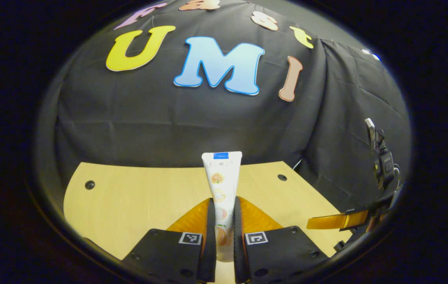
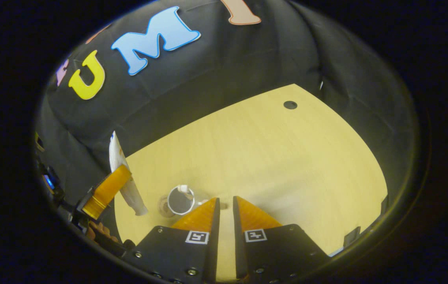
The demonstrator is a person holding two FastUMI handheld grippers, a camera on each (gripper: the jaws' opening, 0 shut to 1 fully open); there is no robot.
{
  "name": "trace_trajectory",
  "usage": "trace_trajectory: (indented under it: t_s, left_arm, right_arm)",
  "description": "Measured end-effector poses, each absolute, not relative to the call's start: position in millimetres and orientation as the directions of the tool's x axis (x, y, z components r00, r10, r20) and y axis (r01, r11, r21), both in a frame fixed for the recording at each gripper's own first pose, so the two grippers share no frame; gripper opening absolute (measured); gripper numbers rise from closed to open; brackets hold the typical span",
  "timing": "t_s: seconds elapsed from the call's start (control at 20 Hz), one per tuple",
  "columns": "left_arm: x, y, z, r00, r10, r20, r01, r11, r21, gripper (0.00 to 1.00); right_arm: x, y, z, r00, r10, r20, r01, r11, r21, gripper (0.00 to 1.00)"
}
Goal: Put the toothbrush and toothpaste on the desktop into the cup, then pick up the cup and place it on the coaster on the desktop.
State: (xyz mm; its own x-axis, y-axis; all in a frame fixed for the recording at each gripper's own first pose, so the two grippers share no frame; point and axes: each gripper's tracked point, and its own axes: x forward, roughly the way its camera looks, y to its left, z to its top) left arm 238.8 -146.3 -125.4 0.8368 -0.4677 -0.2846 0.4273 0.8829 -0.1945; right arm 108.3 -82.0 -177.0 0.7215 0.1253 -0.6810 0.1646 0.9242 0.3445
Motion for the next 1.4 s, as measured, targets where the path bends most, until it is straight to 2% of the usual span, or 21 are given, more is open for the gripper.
trace_trajectory:
  t_s: [0.1,0.55,0.9,0.95,1.0,1.05,1.1,1.15,1.2,1.4]
  left_arm:
    - [251.8,-155.4,-123.1,0.838,-0.485,-0.250,0.443,0.873,-0.205,0.25]
    - [277.1,-178.5,-175.9,0.831,-0.464,-0.306,0.391,0.879,-0.272,0.25]
    - [263.3,-187.5,-226.6,0.811,-0.424,-0.404,0.365,0.905,-0.217,0.26]
    - [260.4,-188.4,-229.8,0.811,-0.419,-0.408,0.367,0.908,-0.202,0.33]
    - [257.4,-186.6,-228.8,0.817,-0.410,-0.405,0.364,0.912,-0.189,0.31]
    - [255.3,-186.1,-228.3,0.819,-0.409,-0.402,0.367,0.912,-0.181,0.43]
    - [252.3,-182.9,-225.8,0.828,-0.400,-0.394,0.363,0.917,-0.167,0.30]
    - [248.4,-181.2,-226.8,0.827,-0.396,-0.399,0.361,0.918,-0.163,0.31]
    - [246.3,-176.1,-227.2,0.833,-0.377,-0.404,0.346,0.926,-0.150,0.40]
    - [226.5,-159.3,-227.1,0.841,-0.343,-0.419,0.303,0.939,-0.161,0.40]
  right_arm:
    - [107.0,-94.8,-181.8,0.714,0.114,-0.690,0.185,0.921,0.344,0.19]
    - [95.3,-147.6,-208.2,0.663,0.070,-0.745,0.266,0.909,0.321,0.19]
    - [88.4,-164.9,-223.0,0.633,0.058,-0.772,0.292,0.906,0.307,0.18]
    - [87.4,-164.4,-224.5,0.631,0.059,-0.774,0.291,0.907,0.306,0.18]
    - [87.1,-164.4,-225.0,0.628,0.061,-0.775,0.288,0.908,0.305,0.19]
    - [87.6,-163.6,-224.8,0.629,0.064,-0.775,0.285,0.908,0.306,0.18]
    - [88.2,-161.5,-224.5,0.629,0.069,-0.774,0.280,0.909,0.309,0.19]
    - [89.0,-158.5,-225.0,0.629,0.076,-0.774,0.274,0.910,0.311,0.18]
    - [89.5,-155.7,-225.0,0.628,0.084,-0.773,0.265,0.912,0.314,0.18]
    - [90.0,-133.9,-225.6,0.625,0.138,-0.769,0.205,0.921,0.332,0.18]
